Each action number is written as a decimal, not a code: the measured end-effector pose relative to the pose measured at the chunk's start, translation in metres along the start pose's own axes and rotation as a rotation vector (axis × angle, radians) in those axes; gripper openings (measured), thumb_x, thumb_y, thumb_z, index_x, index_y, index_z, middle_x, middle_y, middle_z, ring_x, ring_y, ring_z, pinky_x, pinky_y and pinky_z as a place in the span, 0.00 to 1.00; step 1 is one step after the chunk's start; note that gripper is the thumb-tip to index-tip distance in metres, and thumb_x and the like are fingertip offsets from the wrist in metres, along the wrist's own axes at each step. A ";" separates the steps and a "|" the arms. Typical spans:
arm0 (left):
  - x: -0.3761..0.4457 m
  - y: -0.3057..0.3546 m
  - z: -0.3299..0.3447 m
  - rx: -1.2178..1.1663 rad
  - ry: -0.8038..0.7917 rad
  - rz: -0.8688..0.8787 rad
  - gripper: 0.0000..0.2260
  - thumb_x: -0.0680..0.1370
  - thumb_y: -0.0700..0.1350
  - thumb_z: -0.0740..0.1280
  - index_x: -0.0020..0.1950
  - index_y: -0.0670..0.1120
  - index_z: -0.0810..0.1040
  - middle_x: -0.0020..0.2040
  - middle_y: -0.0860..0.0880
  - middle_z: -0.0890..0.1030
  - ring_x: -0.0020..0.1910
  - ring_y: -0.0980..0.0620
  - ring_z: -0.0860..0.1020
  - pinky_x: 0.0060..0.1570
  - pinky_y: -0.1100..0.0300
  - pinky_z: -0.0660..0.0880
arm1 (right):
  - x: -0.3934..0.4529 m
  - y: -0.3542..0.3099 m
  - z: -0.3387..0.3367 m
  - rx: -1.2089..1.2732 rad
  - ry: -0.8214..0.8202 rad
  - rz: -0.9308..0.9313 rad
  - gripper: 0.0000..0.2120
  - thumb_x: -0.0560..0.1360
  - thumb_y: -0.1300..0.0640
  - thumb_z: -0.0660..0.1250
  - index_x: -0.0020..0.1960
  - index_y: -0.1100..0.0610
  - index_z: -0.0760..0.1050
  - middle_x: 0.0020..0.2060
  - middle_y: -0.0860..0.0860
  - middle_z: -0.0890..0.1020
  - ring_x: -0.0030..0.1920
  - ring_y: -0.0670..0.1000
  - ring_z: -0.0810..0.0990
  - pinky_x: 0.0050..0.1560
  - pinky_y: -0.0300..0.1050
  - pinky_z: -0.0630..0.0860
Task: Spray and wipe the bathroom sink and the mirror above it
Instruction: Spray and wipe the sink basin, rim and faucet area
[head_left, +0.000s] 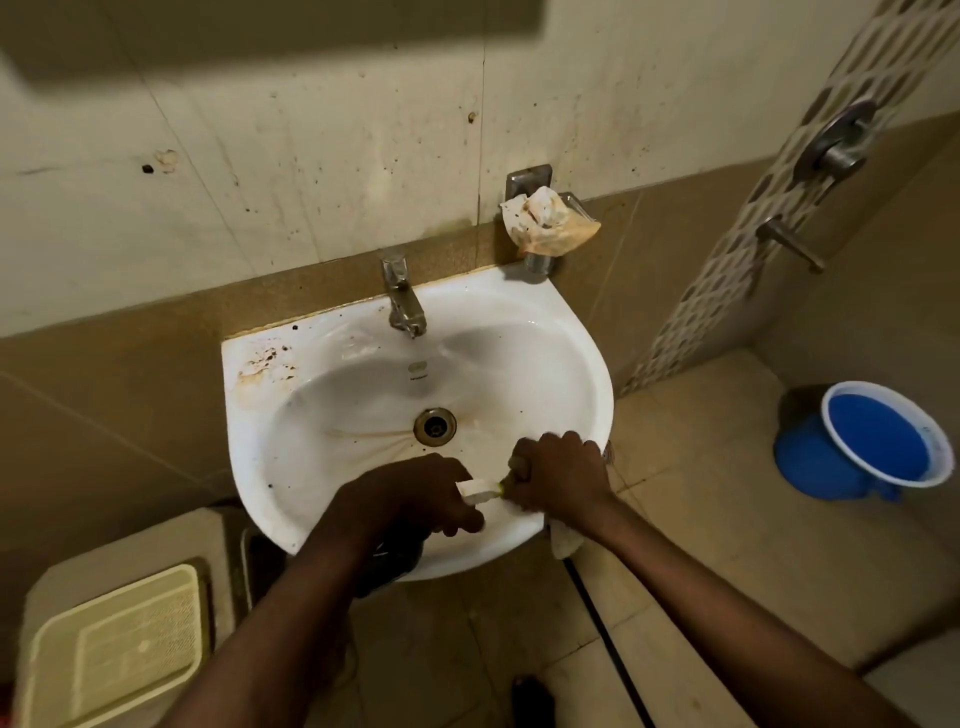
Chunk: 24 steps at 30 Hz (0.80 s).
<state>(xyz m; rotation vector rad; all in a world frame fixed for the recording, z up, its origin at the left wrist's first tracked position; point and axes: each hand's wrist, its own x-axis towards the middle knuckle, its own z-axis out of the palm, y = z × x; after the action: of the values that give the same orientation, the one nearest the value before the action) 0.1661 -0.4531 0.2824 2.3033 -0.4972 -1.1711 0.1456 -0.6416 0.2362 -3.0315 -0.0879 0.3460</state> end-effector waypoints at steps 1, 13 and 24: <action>-0.003 -0.002 0.000 0.000 -0.010 -0.009 0.08 0.72 0.48 0.72 0.35 0.51 0.76 0.35 0.50 0.82 0.37 0.51 0.81 0.49 0.53 0.79 | 0.004 0.000 -0.001 -0.012 0.029 0.024 0.14 0.73 0.42 0.63 0.53 0.49 0.76 0.47 0.51 0.79 0.50 0.56 0.76 0.45 0.48 0.66; -0.036 -0.002 0.030 -0.022 0.026 0.046 0.06 0.71 0.48 0.70 0.36 0.50 0.76 0.35 0.48 0.83 0.35 0.51 0.80 0.43 0.56 0.77 | -0.004 -0.004 0.003 -0.076 0.302 0.220 0.10 0.73 0.49 0.64 0.49 0.54 0.76 0.44 0.54 0.79 0.47 0.60 0.76 0.44 0.48 0.67; -0.051 -0.035 0.031 -0.152 0.024 -0.121 0.10 0.71 0.49 0.70 0.31 0.49 0.77 0.28 0.54 0.80 0.35 0.52 0.79 0.51 0.55 0.76 | 0.000 -0.028 0.009 -0.196 0.060 0.088 0.13 0.77 0.47 0.57 0.53 0.52 0.76 0.47 0.52 0.80 0.49 0.57 0.77 0.48 0.50 0.68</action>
<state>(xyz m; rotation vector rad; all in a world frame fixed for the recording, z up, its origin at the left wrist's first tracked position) 0.1154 -0.4063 0.2791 2.2387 -0.2529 -1.1937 0.1424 -0.6128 0.2304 -3.2447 0.0175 0.2666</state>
